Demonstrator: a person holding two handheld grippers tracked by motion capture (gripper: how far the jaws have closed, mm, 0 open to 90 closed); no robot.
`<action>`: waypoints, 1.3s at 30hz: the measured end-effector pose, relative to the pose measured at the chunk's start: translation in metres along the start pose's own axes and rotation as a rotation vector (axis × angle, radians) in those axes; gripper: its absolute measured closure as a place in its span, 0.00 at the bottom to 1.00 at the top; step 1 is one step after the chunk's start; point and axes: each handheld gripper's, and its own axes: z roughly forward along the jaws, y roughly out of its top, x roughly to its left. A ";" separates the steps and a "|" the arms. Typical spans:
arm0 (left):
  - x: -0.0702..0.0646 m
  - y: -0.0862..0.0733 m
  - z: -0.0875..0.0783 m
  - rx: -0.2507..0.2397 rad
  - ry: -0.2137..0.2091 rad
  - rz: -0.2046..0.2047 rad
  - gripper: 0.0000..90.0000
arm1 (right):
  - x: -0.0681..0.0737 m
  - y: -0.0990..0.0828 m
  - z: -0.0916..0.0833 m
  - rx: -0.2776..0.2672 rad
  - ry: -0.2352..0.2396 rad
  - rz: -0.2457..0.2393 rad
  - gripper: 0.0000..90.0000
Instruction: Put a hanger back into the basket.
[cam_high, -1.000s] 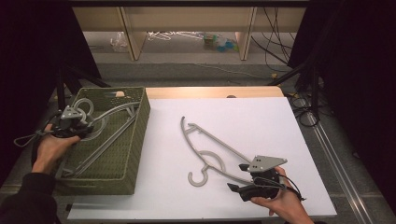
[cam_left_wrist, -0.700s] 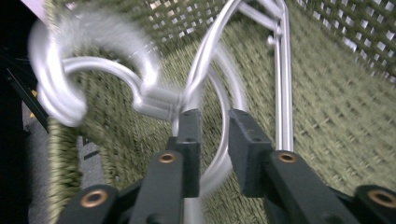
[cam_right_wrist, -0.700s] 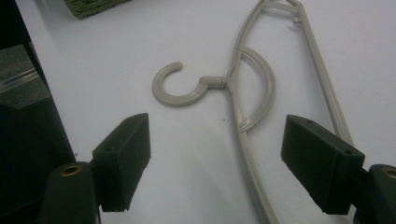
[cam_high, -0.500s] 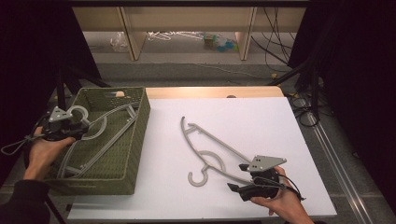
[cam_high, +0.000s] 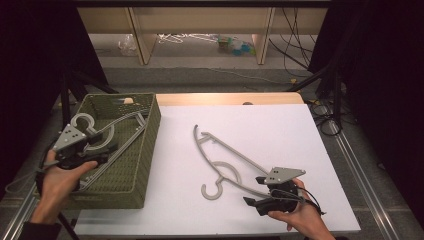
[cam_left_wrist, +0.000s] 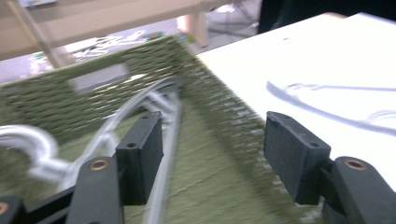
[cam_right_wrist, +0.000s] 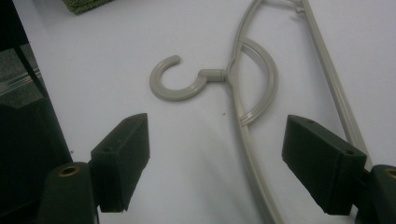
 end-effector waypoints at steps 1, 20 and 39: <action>-0.013 0.000 0.001 -0.015 -0.025 -0.003 0.41 | 0.000 0.000 0.000 -0.002 0.001 0.000 0.27; -0.109 -0.013 0.012 -0.118 -0.244 0.022 0.24 | 0.000 -0.003 0.002 -0.011 -0.003 0.005 0.24; -0.151 -0.043 0.018 -0.125 -0.326 0.060 0.19 | -0.015 -0.005 0.027 0.078 -0.014 -0.031 0.26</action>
